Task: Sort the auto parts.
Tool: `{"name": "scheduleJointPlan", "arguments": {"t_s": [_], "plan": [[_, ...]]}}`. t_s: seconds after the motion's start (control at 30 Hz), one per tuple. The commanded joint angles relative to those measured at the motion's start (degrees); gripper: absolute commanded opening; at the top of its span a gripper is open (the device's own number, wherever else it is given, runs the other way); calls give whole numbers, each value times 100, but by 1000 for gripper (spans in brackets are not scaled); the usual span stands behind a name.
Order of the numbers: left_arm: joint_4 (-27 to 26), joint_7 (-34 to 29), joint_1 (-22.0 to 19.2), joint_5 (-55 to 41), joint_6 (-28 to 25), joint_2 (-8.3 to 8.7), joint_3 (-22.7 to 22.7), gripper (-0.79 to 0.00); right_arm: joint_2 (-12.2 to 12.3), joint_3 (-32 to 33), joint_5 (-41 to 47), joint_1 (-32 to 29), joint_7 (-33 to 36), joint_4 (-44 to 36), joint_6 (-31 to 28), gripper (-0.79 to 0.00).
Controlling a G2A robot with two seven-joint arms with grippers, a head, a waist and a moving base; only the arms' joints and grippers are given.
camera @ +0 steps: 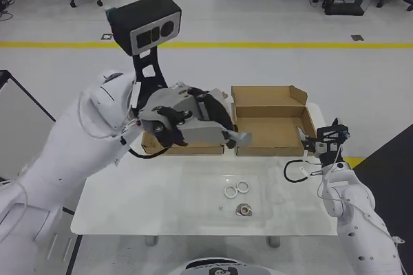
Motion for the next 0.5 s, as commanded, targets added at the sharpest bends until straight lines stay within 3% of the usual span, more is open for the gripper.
{"name": "scheduleJointPlan", "arguments": {"t_s": [0.0,0.27,0.47], "plan": [[-90,0,104,-110,0,-67,-108,-785,0,0,0,0,0,0,0,0],[-215,-1,435,-173,0,-374,-350,-785,0,0,0,0,0,0,0,0],[6,-1,385,244,0,-431,-239,-785,0,0,0,0,0,0,0,0]]}}
